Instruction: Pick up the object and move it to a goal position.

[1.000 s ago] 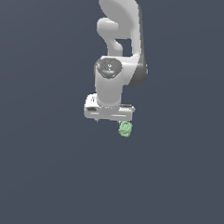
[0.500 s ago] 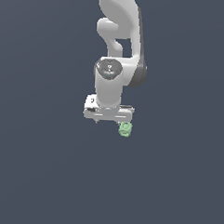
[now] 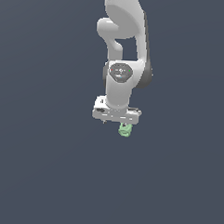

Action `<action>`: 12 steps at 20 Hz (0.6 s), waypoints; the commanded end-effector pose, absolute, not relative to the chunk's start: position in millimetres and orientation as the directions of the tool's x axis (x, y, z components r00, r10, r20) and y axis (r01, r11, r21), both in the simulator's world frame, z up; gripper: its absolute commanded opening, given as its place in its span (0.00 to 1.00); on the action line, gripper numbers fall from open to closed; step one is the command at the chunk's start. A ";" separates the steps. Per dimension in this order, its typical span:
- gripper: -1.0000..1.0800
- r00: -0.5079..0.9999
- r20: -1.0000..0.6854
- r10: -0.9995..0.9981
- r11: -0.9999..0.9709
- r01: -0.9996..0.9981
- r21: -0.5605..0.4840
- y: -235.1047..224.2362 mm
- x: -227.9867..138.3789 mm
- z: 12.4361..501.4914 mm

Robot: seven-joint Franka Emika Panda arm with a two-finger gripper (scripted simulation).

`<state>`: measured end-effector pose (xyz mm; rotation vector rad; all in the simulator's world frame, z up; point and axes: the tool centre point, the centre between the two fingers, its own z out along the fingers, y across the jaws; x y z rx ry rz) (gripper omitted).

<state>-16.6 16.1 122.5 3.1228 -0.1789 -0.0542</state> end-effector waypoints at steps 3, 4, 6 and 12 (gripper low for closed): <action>0.96 0.985 -0.020 -0.169 -0.986 -0.169 0.011 40.8 -24.3 109.5; 0.96 0.983 -0.018 -0.181 -0.983 -0.181 0.010 45.9 -26.1 106.9; 0.96 0.979 -0.013 -0.202 -0.979 -0.202 0.008 54.8 -29.6 102.2; 0.96 0.969 -0.003 -0.245 -0.969 -0.245 0.002 72.9 -37.3 92.6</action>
